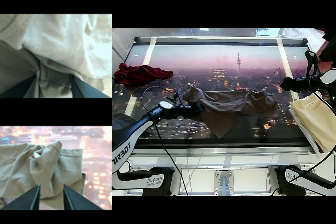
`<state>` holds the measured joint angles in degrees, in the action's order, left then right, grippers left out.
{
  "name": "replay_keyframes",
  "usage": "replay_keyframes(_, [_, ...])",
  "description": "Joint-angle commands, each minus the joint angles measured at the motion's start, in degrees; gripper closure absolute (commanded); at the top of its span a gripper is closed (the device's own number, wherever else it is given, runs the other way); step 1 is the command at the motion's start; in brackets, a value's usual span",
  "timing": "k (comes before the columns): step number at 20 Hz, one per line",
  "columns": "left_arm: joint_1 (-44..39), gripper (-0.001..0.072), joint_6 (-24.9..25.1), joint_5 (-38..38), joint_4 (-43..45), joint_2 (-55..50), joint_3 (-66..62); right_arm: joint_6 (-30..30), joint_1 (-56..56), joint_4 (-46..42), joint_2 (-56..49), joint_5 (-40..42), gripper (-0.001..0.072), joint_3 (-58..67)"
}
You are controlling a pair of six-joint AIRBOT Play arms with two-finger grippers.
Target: Fold the shirts.
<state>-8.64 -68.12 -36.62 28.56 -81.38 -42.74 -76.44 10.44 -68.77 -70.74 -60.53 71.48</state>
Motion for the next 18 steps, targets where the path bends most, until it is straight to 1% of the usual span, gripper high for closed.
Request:
replay_keyframes(1, [0.07, 0.0245, 1.29, -2.36, -1.66, -0.04, -0.07, -0.02, -0.07, -0.02, 0.04, -0.07, 0.0360, 0.00])
replay_keyframes(3, [0.28, 0.0245, 1.22, -1.49, -1.57, -0.02, -0.15, -0.02, -0.07, -0.02, 0.04, -0.28, 0.0360, 0.00])
replay_keyframes(9, [5.55, 0.0246, 0.52, -4.85, -1.68, 2.16, -2.43, -0.02, -0.07, -0.22, 0.04, -1.09, 0.0360, 0.00])
replay_keyframes(12, [5.40, 0.0245, 0.52, -12.37, -0.87, 2.34, -2.23, -0.15, -0.07, -0.20, 0.04, -0.76, 0.0360, 0.00])
replay_keyframes(13, [5.14, 0.0245, 0.52, -13.22, -0.15, 2.34, -2.25, -0.26, -0.07, -0.11, 0.04, -0.79, 0.0360, 0.00])
replay_keyframes(16, [4.98, 0.0245, 0.37, -12.24, 2.25, 2.34, -2.25, -0.26, -0.09, 0.96, 0.04, -1.42, 0.0360, 0.00])
replay_keyframes(18, [4.68, 0.0245, -1.01, -11.96, 5.31, 2.34, -2.23, -0.26, -0.09, 1.14, 0.04, -1.55, 0.0360, 0.00])
